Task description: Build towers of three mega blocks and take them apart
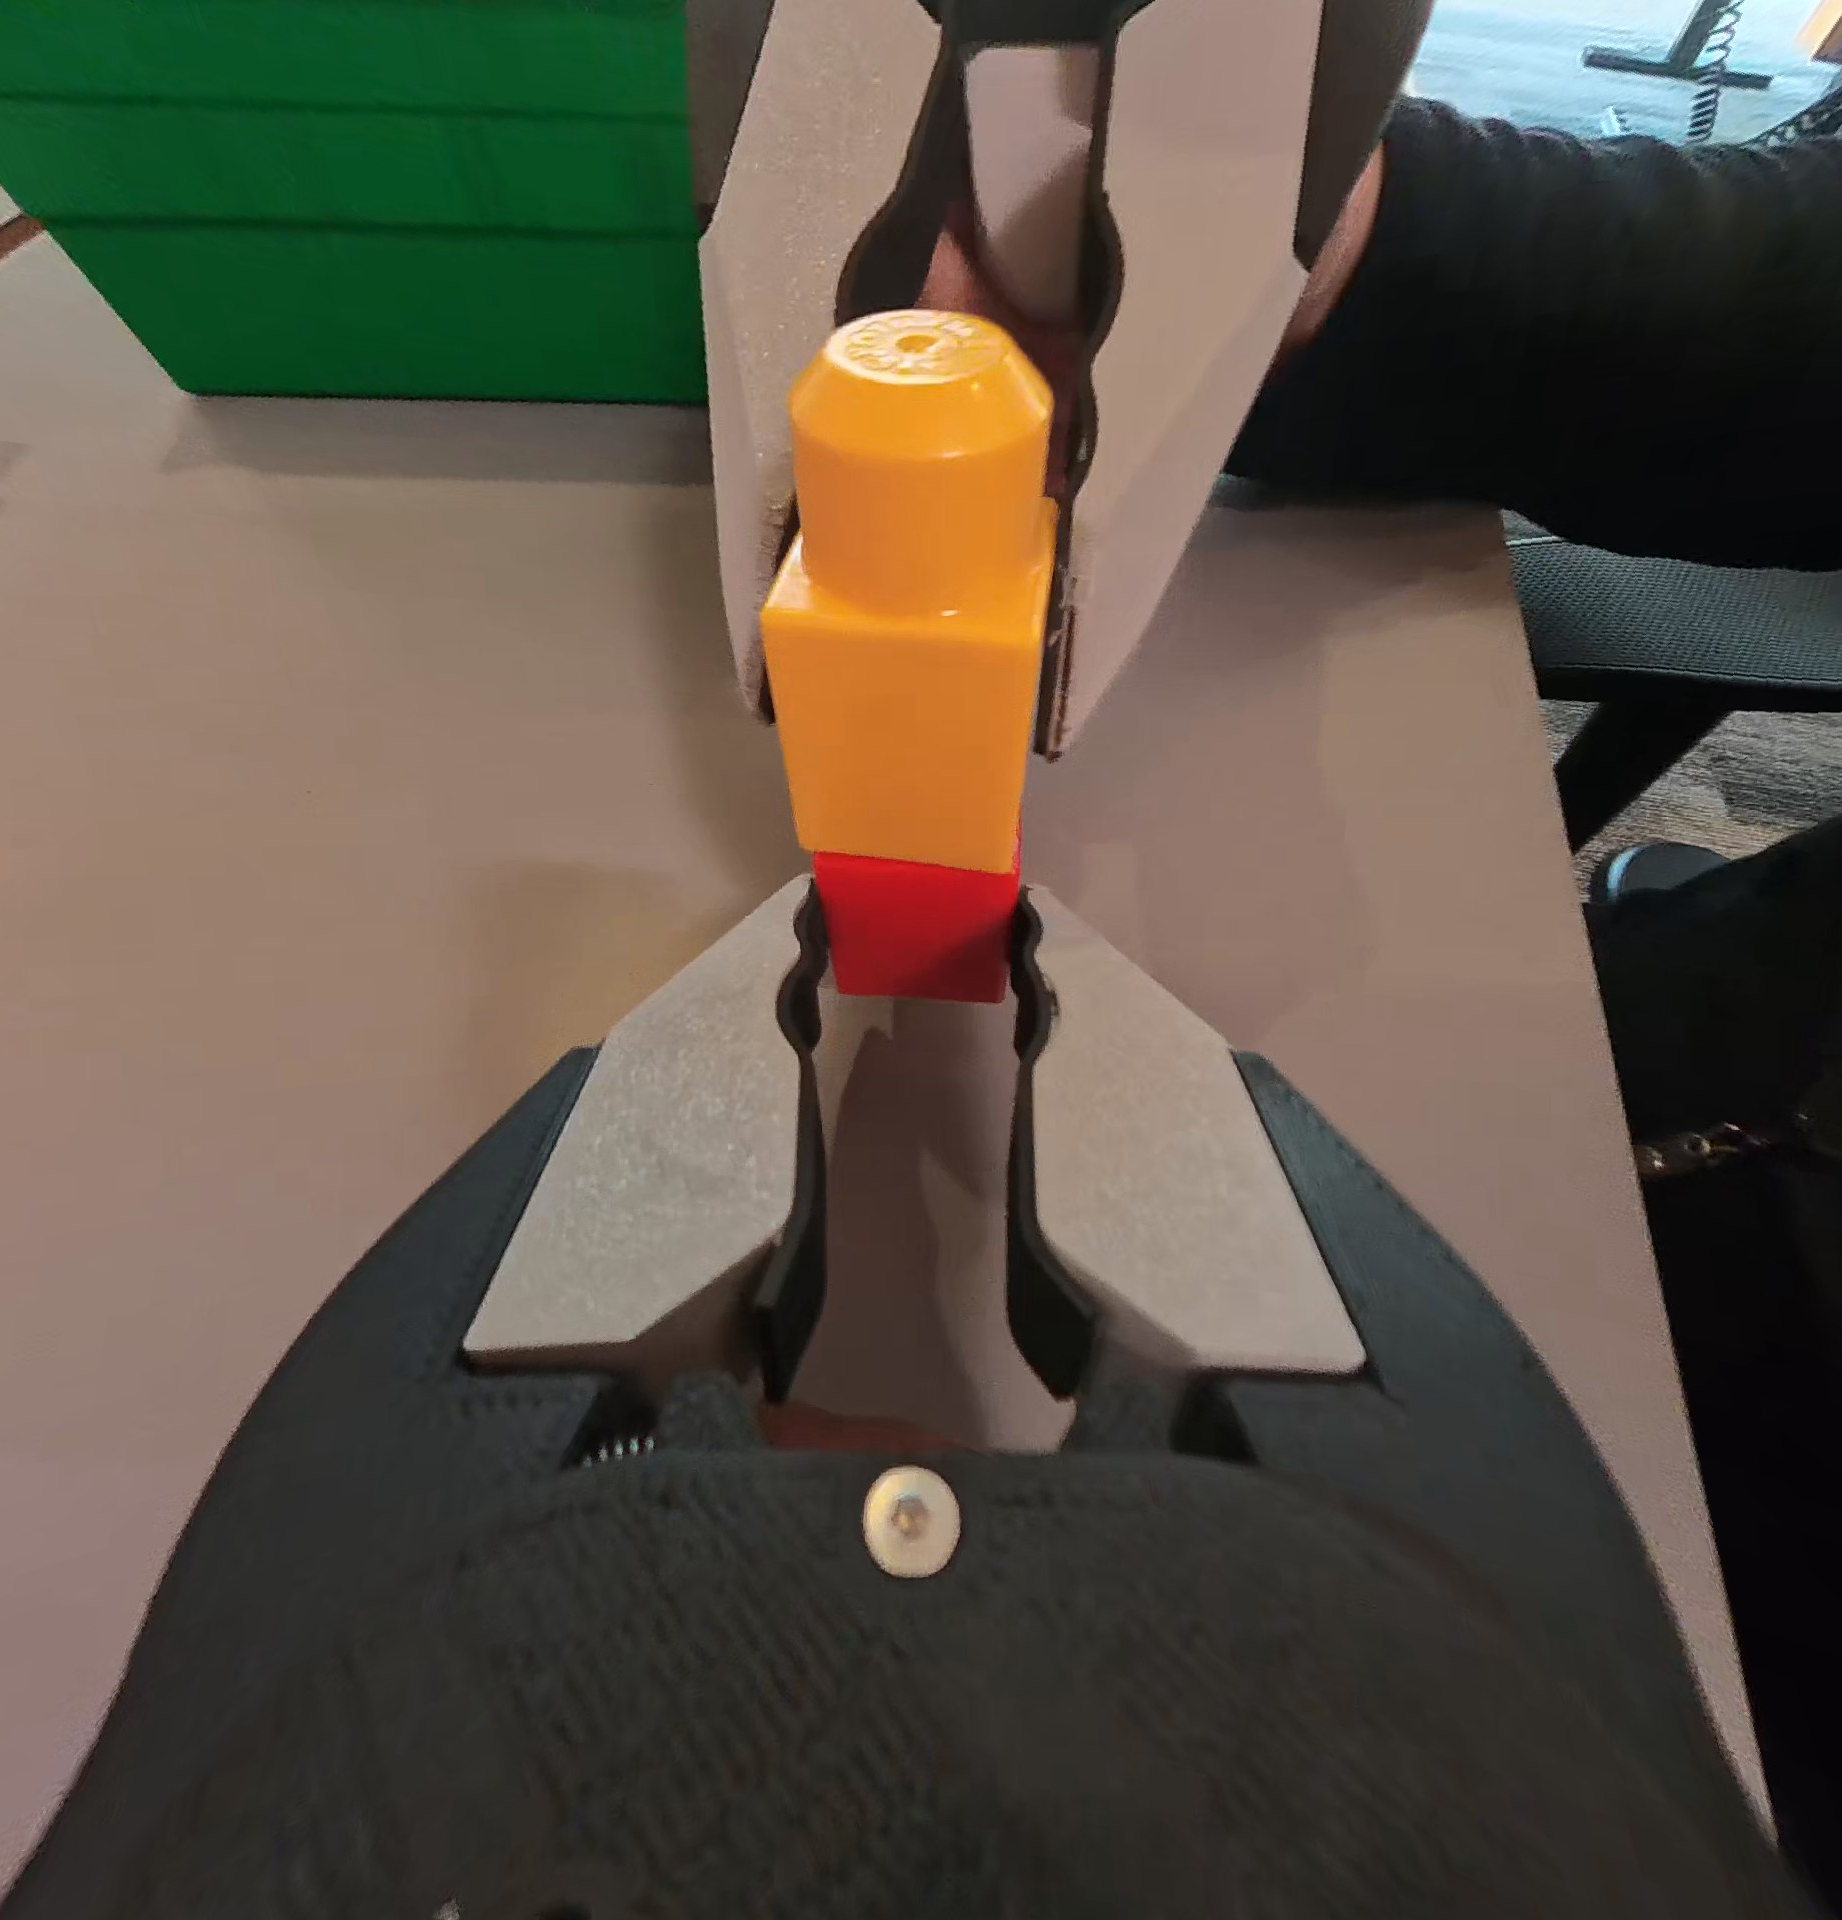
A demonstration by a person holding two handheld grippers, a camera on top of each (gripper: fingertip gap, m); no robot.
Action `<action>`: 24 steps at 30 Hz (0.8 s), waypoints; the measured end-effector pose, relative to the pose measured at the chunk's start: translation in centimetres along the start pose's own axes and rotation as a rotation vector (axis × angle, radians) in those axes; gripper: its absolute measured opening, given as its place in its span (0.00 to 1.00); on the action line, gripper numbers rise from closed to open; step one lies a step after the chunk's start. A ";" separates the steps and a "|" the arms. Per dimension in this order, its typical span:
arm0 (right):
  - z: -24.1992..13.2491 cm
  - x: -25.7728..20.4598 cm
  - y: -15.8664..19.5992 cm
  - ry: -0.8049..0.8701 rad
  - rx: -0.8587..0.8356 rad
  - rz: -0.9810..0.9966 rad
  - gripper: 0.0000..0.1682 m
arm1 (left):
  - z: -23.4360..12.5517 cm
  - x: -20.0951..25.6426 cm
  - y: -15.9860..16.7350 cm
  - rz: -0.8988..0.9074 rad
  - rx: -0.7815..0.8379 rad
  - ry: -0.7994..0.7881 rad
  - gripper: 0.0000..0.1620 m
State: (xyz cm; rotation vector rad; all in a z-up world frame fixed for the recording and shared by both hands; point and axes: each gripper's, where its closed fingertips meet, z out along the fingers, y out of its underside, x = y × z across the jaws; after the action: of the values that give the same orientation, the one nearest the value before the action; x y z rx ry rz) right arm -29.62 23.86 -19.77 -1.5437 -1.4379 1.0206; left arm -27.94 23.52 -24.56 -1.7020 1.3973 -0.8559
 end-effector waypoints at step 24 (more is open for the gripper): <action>-0.3 -0.5 -0.1 -0.062 0.039 0.029 0.20 | -0.3 0.6 -0.8 -0.006 0.055 0.044 0.20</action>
State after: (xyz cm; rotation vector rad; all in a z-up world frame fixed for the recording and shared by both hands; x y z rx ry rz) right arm -29.35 23.39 -19.55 -1.5205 -1.4329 1.1163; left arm -27.73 22.96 -23.73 -1.6559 1.3857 -0.9315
